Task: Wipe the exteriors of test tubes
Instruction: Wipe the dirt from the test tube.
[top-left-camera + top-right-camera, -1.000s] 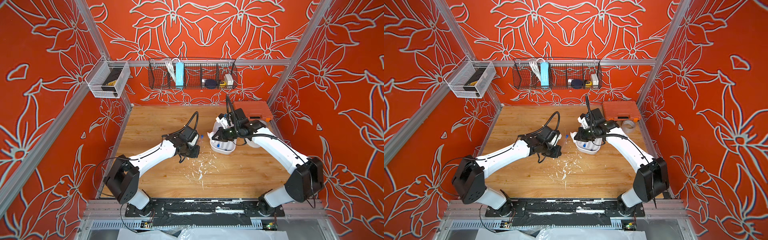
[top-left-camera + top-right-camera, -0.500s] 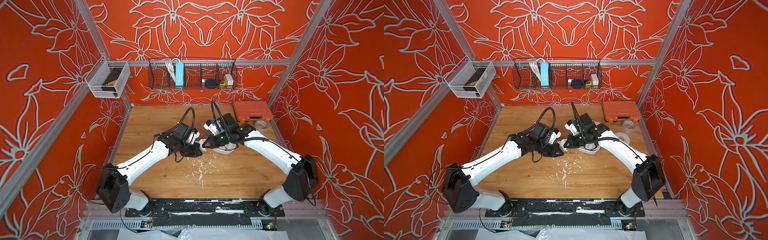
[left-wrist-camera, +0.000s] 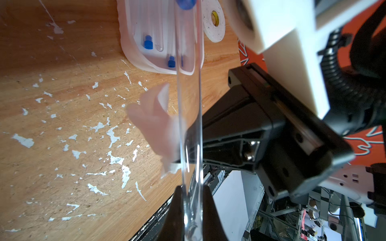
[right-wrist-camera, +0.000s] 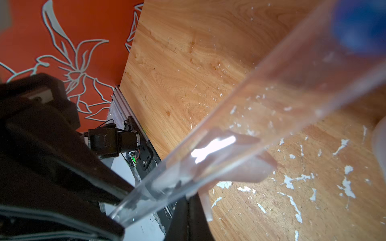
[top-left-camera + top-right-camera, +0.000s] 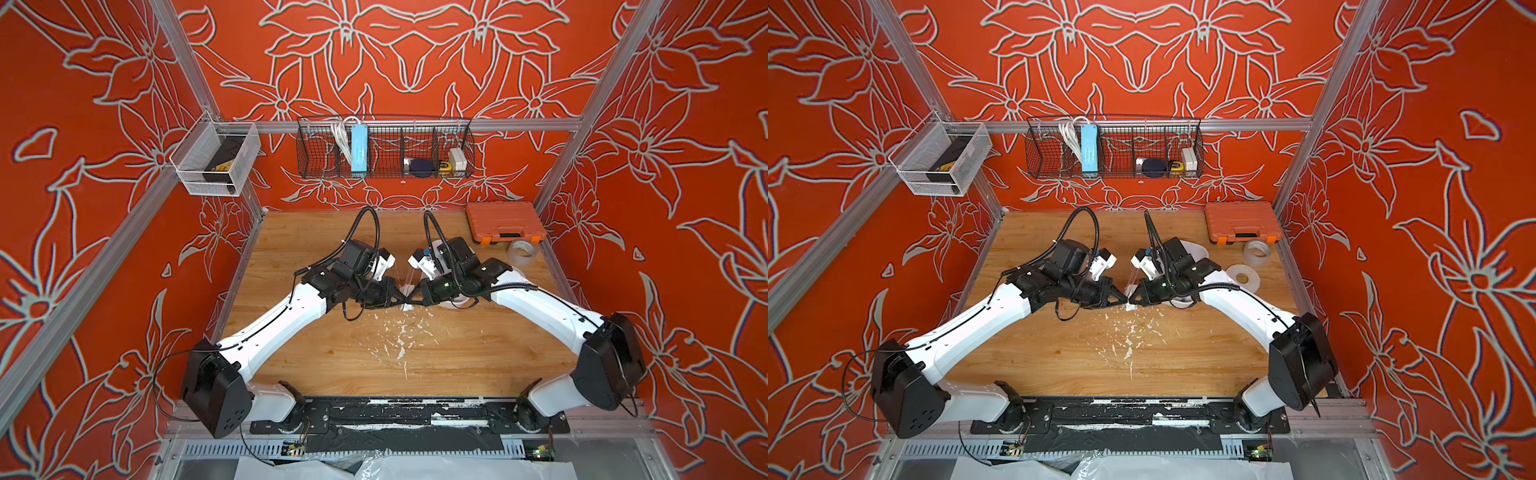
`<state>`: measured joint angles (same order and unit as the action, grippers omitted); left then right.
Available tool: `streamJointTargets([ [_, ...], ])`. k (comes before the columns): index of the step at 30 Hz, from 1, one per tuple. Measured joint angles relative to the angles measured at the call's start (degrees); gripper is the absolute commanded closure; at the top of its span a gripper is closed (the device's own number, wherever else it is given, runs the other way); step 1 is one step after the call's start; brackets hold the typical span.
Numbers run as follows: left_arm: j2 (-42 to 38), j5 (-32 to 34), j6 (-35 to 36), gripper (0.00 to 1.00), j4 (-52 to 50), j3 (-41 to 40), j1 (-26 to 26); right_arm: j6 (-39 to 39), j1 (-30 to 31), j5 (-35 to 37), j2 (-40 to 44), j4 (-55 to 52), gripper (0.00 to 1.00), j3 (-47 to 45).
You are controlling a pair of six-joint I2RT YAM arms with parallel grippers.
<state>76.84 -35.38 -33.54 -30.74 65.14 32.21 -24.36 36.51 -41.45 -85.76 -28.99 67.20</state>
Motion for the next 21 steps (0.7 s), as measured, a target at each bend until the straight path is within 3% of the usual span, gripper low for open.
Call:
streamJointTargets([
  [21, -2.4, -1.6, -1.3, 0.99, -3.1, -1.4, 0.0, -2.4, -8.6, -3.3, 1.5, 10.5, 1.00, -1.1],
])
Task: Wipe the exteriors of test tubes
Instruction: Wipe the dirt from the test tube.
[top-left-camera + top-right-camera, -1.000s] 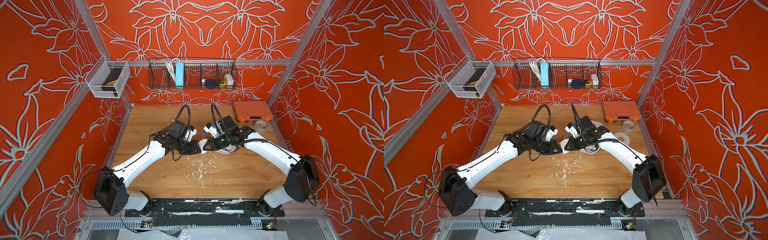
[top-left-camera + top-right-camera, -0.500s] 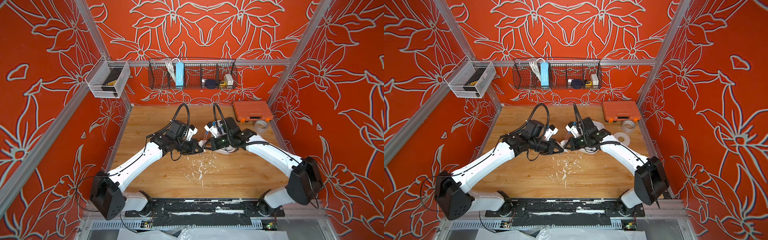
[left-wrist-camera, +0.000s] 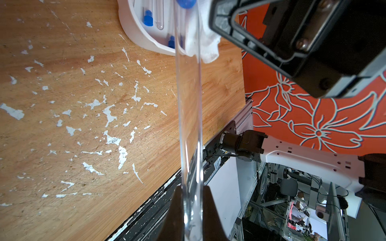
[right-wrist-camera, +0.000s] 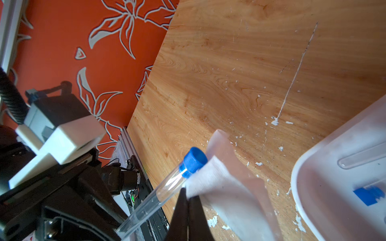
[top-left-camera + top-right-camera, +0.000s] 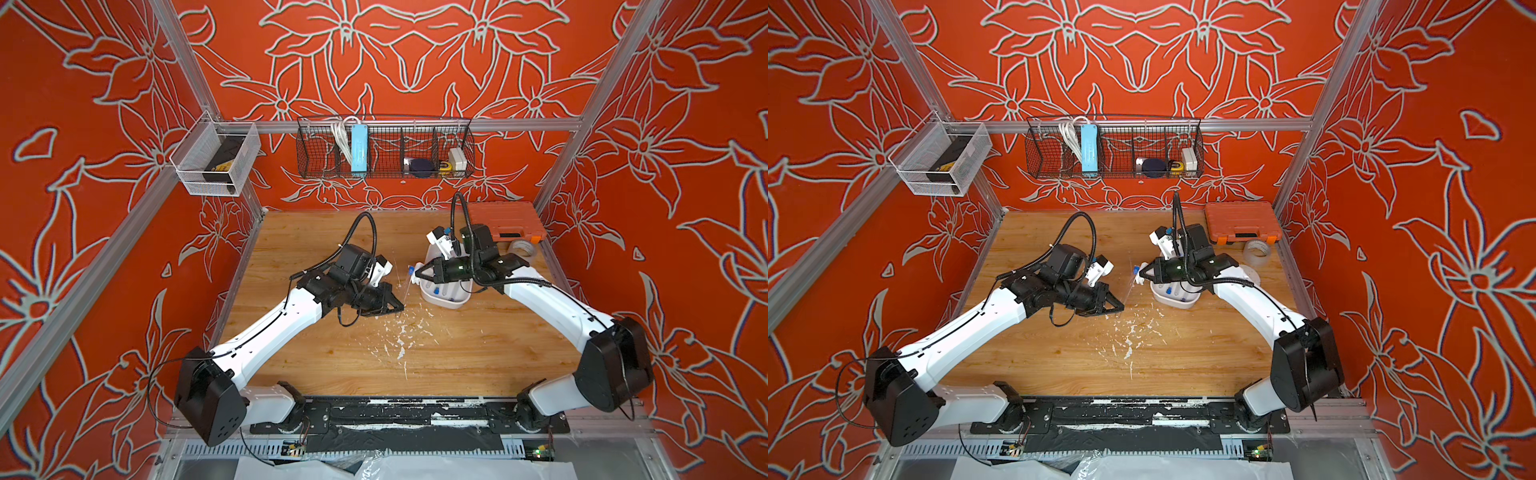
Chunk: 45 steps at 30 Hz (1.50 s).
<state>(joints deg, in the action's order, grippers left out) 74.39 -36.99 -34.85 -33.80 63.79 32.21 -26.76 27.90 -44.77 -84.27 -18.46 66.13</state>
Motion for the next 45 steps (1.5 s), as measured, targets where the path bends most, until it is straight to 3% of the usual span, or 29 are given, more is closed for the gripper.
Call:
streamJointTargets([
  [15, 2.8, 0.0, -2.7, 0.99, 4.4, 2.9, 0.0, -3.7, 2.6, -1.8, 4.2, 2.9, 1.00, -4.8],
  [33, 1.6, 0.2, -2.4, 0.99, 1.7, 2.9, 0.0, -3.8, -2.3, -3.0, -1.2, 2.3, 1.00, 3.6],
  [45, 1.8, 0.3, -4.5, 0.99, 5.1, 3.1, 0.0, -4.3, 0.4, -3.3, 1.3, 2.2, 1.00, -0.7],
])
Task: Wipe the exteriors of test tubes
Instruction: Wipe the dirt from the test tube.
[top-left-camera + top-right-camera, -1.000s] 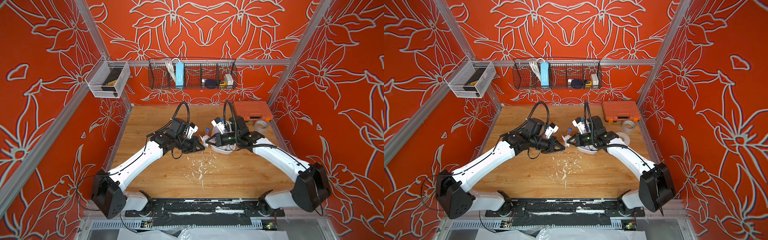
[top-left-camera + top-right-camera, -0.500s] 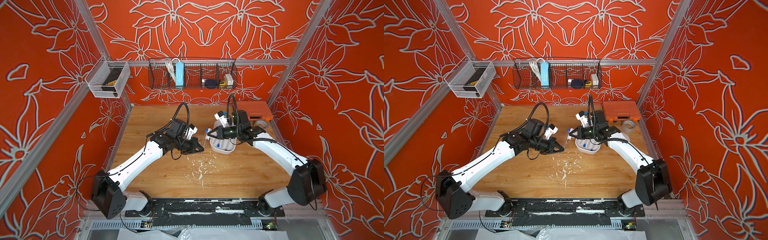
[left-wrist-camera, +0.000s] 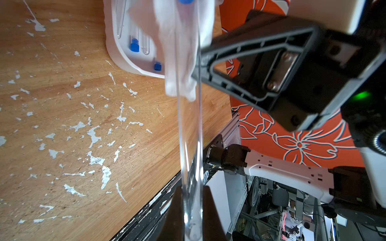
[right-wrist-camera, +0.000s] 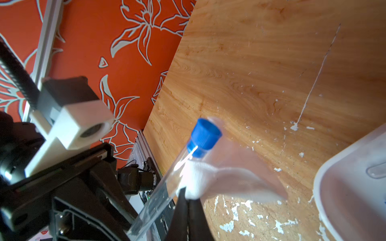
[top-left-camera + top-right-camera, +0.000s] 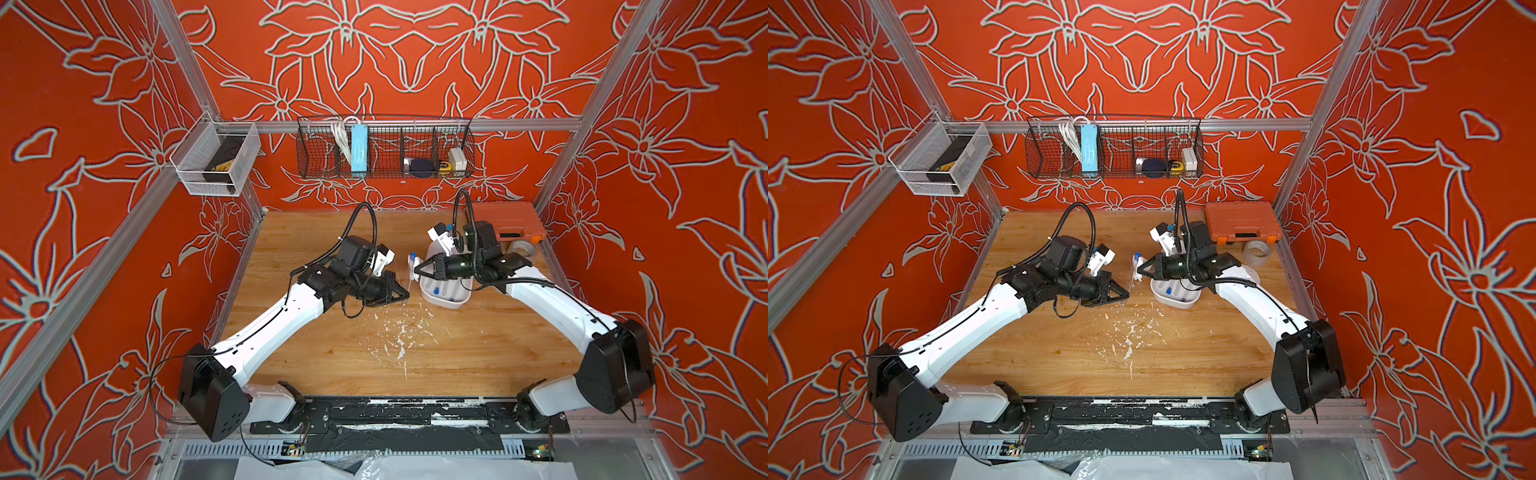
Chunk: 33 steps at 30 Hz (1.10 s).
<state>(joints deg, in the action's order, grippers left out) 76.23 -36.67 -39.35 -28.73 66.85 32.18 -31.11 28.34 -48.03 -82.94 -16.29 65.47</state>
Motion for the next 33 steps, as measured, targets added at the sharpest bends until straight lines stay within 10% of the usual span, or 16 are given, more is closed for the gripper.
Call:
streamJointTargets([
  [33, 1.6, 0.1, 0.8, 0.99, 0.0, 1.7, 0.0, 0.2, -3.0, -0.8, -5.5, -0.3, 1.00, 7.5],
])
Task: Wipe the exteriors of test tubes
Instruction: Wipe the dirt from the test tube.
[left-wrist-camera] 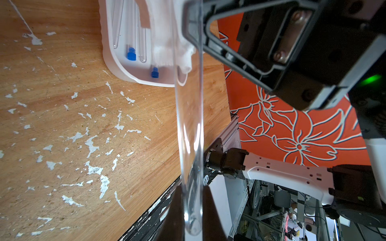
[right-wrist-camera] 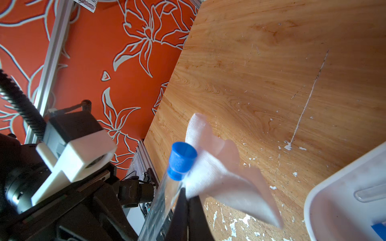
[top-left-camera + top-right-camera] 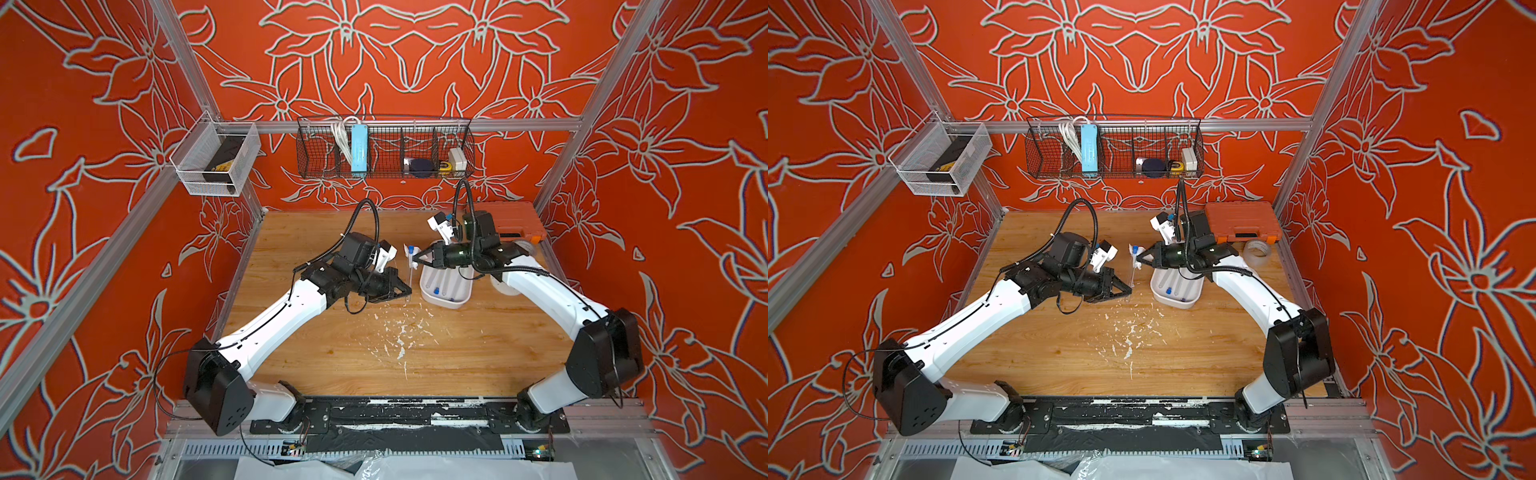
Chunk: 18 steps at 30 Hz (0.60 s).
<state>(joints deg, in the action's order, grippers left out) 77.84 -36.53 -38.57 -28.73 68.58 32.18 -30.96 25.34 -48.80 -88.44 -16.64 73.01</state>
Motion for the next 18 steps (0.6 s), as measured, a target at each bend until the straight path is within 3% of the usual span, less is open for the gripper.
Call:
streamJointTargets([
  [10, 3.5, 4.7, 2.8, 0.99, -4.7, 5.4, 0.0, 5.0, 0.3, 0.1, 1.8, -7.7, 1.00, 0.6],
  [18, 6.1, 8.4, 6.5, 1.00, -8.0, 9.4, 0.0, 7.7, 6.5, 1.4, 4.8, -14.0, 1.00, 1.5],
])
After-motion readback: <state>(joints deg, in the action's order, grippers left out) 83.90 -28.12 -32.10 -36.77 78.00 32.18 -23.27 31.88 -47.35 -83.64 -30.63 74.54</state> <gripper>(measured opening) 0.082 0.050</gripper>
